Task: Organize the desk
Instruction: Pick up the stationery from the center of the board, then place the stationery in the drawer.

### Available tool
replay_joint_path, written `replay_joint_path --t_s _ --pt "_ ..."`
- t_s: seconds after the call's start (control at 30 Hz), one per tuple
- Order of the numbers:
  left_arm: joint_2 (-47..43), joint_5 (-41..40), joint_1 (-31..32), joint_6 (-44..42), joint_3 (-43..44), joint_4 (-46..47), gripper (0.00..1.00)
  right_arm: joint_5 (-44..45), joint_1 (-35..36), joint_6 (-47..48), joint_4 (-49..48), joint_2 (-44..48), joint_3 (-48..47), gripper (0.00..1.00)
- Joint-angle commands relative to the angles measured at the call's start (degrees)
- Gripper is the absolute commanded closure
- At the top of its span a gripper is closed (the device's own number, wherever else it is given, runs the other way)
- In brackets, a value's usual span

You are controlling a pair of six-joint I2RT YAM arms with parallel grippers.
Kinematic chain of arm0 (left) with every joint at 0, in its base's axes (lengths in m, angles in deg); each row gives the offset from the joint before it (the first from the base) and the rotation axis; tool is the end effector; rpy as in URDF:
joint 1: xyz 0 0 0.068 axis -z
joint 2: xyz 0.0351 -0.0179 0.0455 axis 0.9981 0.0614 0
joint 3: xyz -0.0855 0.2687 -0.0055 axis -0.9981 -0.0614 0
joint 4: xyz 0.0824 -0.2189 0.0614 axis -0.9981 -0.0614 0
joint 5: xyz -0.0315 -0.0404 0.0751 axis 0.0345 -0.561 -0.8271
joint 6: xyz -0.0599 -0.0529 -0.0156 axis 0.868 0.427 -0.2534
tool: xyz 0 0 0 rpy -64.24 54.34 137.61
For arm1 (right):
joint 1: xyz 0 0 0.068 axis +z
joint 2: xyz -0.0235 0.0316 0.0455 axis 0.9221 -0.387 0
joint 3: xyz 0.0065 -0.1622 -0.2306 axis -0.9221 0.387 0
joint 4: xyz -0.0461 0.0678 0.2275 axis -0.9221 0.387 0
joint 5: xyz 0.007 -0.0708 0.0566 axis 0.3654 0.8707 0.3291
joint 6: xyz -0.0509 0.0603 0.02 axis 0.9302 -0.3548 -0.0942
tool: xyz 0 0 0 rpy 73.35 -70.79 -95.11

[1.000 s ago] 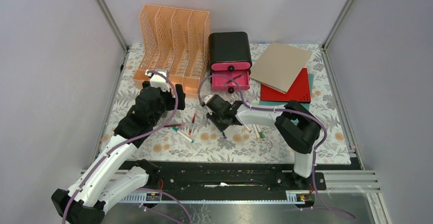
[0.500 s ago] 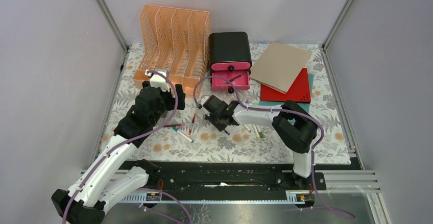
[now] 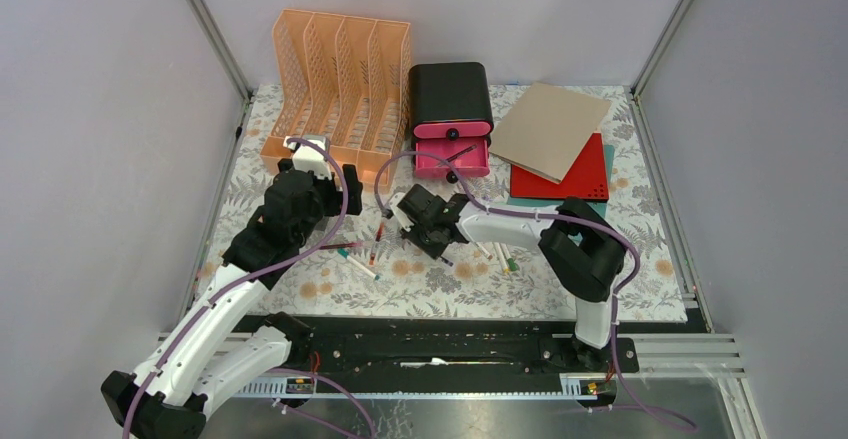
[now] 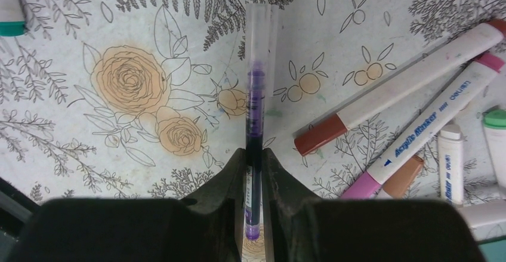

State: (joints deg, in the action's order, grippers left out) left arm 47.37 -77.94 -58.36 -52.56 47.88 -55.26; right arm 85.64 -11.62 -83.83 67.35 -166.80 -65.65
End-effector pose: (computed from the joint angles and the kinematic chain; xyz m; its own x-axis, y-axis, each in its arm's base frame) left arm 0.1734 -0.0723 0.3244 -0.3525 -0.0311 -0.9353 0.1786 0.9788 -0.0999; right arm 0.2267 0.3283 0.1594 -0.4076 -0.7598 -0.5066 -0.8597 0.5063 -0.0677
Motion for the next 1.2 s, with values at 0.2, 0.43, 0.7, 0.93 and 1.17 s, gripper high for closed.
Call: replay_joint_path --t_s 0.2,0.43,0.7,0.93,1.17 --pt "-0.4 1.3 -0.9 -0.2 -0.2 1.2 0.01 0.9 0.3 7.7 1.1 9.5 -1.8 1.00" --pt "0.0 1.9 -1.0 0.0 -0.1 1.2 0.01 6.5 -1.1 14.2 0.4 14.7 -1.2 1.00" --pt "-0.5 1.9 -1.0 -0.1 -0.2 1.5 0.01 8.5 -7.6 28.5 -0.2 15.2 -6.2 1.00" --pt "-0.3 2.4 -1.0 -0.1 -0.2 1.5 0.01 6.7 -11.6 40.8 0.5 12.6 -11.3 1.00" --pt "-0.1 2.9 -1.1 0.0 -0.2 1.6 0.01 9.4 -12.9 47.2 -1.3 8.6 -14.3 1.00"
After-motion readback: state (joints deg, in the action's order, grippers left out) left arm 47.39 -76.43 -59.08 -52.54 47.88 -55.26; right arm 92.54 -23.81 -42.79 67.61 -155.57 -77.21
